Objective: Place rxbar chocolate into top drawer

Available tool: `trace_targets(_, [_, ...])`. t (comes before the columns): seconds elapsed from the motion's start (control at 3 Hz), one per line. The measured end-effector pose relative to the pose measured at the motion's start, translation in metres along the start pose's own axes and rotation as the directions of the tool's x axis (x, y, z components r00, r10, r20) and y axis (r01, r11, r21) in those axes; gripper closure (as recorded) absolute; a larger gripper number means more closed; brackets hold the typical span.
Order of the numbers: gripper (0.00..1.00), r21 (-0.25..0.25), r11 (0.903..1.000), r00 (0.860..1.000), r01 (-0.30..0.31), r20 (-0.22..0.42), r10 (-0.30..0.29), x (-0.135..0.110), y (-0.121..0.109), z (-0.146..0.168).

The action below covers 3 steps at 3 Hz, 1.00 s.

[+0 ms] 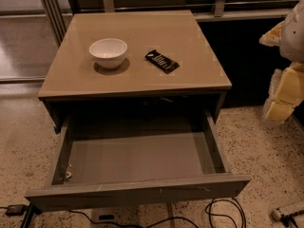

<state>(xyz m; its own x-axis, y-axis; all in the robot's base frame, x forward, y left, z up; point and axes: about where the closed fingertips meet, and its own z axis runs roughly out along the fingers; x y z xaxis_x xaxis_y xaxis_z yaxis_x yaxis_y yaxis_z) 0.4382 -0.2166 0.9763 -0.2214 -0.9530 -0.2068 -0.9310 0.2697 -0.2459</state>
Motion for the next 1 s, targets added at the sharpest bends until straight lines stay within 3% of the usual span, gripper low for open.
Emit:
trace_targets(0.33, [0.00, 0.000, 1.0000, 1.000, 0.000, 0.000, 0.000, 0.000, 0.000, 0.000])
trace_targets(1.0, [0.00, 0.015, 0.9991, 0.997, 0.040, 0.064, -0.041, -0.031, -0.003, -0.008])
